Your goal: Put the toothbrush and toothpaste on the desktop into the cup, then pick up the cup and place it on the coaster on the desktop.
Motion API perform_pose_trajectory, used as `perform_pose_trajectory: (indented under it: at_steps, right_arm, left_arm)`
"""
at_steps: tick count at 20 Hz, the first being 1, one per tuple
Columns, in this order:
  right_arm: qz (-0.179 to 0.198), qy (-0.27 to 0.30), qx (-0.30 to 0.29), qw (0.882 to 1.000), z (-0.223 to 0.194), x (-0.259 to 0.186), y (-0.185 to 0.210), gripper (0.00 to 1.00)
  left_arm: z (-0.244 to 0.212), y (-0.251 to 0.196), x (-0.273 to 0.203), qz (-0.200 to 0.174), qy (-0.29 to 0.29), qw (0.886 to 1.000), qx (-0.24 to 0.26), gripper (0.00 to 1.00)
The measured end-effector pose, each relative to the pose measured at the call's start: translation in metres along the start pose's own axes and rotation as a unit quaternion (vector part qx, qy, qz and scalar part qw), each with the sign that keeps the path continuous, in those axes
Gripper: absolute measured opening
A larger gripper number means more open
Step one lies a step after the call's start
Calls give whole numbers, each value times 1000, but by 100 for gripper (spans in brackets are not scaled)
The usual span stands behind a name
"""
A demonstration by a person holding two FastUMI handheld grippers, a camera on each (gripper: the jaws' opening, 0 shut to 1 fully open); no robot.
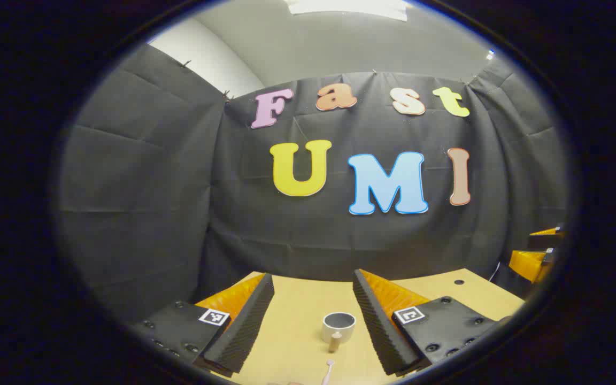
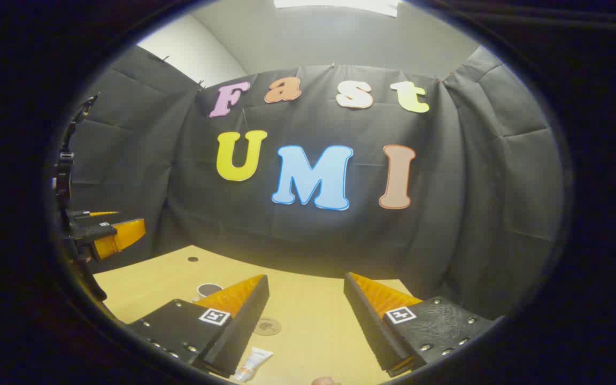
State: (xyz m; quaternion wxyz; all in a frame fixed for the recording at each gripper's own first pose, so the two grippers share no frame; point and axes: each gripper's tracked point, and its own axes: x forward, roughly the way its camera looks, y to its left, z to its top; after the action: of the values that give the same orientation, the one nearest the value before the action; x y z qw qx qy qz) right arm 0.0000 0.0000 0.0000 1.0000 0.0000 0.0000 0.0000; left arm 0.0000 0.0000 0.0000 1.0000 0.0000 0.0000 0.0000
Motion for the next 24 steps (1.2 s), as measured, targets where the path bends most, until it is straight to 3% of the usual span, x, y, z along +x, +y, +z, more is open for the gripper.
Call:
perform_pose_trajectory:
  at_steps: [4, 5, 6, 7, 8, 11, 15, 19, 20, 22, 23, 24]
  right_arm:
    - [-10, 7, -6, 1000, -1, 12, 6, 90]
    - [-5, 11, -3, 1000, -5, 16, 11, 90]
    - [1, 15, -1, 1000, -7, 19, 16, 90]
    - [3, 20, -1, 1000, -9, 21, 19, 91]
    - [5, 22, -1, 1000, -10, 22, 20, 90]
    - [11, 26, -2, 1000, -12, 27, 26, 90]
    - [12, 35, 10, 999, -17, 32, 28, 90]
    - [23, 83, 27, 996, -44, 36, 36, 90]
    - [26, 97, 29, 995, -51, 38, 37, 90]
    - [30, 126, 29, 991, -66, 38, 42, 90]
    - [34, 142, 30, 989, -75, 37, 45, 90]
    - [40, 159, 32, 986, -83, 38, 49, 90]
  left_arm:
    - [-1, 5, 16, -6, -1, 1000, 9, 91]
    - [-3, 4, 20, -9, 2, 1000, 11, 96]
    - [-3, 4, 19, -11, 2, 1000, 13, 91]
    - [-4, 4, 19, -13, 5, 1000, 12, 100]
    - [-7, 3, 20, -15, 9, 1000, 10, 91]
    - [-16, 5, 33, -16, 19, 1000, 4, 91]
    - [-25, 2, 45, -25, 31, 999, 3, 100]
    - [-58, -10, 49, -49, 77, 996, 15, 96]
    - [-66, -16, 49, -57, 89, 994, 13, 91]
    - [-83, -23, 50, -67, 117, 991, 15, 100]
    - [-94, -25, 49, -71, 133, 988, 18, 96]
    - [-105, -29, 48, -78, 150, 986, 16, 100]
